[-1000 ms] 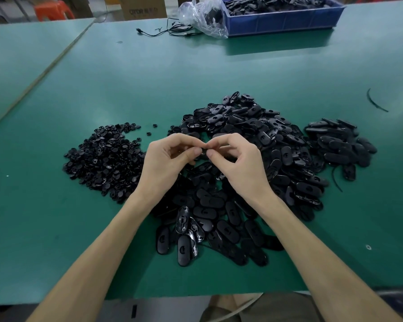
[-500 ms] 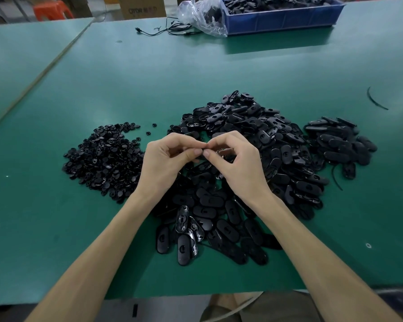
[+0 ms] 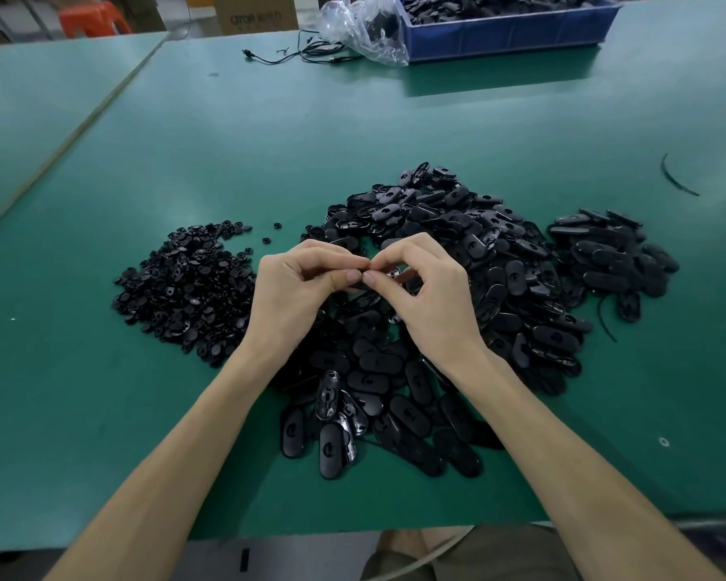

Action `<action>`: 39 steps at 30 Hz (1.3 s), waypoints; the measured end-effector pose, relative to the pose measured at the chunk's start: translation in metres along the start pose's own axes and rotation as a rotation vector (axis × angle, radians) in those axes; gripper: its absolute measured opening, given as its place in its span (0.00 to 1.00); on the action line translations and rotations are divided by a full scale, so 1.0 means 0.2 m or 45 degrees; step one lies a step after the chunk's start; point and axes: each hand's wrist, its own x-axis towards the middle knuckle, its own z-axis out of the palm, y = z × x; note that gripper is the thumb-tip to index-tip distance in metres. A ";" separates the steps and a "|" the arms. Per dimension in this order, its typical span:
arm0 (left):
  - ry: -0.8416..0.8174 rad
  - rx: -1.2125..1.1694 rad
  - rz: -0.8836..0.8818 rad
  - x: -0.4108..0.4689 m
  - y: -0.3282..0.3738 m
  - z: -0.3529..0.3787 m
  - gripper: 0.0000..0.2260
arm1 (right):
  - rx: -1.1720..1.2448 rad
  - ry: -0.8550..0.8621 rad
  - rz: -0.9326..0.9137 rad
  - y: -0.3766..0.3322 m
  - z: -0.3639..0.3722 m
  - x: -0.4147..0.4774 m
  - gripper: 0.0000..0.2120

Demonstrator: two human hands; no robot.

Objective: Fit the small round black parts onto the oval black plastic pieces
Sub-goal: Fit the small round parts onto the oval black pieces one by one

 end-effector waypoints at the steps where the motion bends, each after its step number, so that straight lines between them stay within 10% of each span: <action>1: 0.004 0.001 -0.005 0.00 0.00 0.00 0.08 | -0.004 0.004 -0.014 0.00 0.00 0.00 0.03; 39: 0.108 0.091 0.001 -0.02 0.01 0.02 0.13 | -0.018 0.044 0.158 -0.03 0.00 0.00 0.03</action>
